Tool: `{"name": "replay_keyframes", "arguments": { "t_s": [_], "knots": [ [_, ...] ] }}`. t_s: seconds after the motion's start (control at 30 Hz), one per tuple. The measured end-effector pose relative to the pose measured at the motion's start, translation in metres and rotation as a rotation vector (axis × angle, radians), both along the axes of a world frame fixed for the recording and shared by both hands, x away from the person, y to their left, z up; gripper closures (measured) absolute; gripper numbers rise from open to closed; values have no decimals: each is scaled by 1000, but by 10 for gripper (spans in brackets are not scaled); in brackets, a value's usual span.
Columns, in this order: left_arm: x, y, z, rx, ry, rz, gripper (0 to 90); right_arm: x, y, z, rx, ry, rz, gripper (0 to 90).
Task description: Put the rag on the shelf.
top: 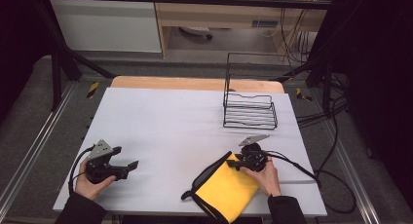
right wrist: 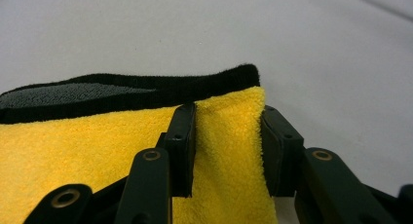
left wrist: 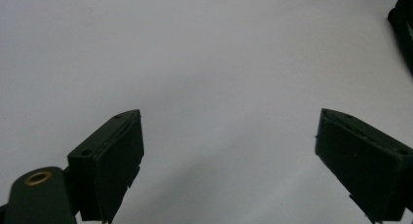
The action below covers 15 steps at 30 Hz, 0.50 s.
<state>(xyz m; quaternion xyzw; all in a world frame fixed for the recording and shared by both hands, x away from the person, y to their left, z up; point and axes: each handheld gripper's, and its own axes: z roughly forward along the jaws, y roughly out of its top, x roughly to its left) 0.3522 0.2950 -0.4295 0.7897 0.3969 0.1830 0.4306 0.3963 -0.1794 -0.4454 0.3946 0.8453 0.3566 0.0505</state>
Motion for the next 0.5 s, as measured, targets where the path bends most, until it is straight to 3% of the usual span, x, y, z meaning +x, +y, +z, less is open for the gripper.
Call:
{"name": "replay_keyframes", "arguments": {
  "t_s": [0.17,0.3,0.4,0.5],
  "knots": [
    [0,0,0,-5,-3,2,107,4,-1,0,-16,-23,14,554],
    [0,1,0,-3,-2,4,112,1,-1,-1,3,-19,34,672],
    [0,0,0,-1,-4,2,112,0,-1,0,24,11,25,772],
    [0,0,0,4,-4,2,114,0,-1,1,28,22,24,804]
  ]
}}
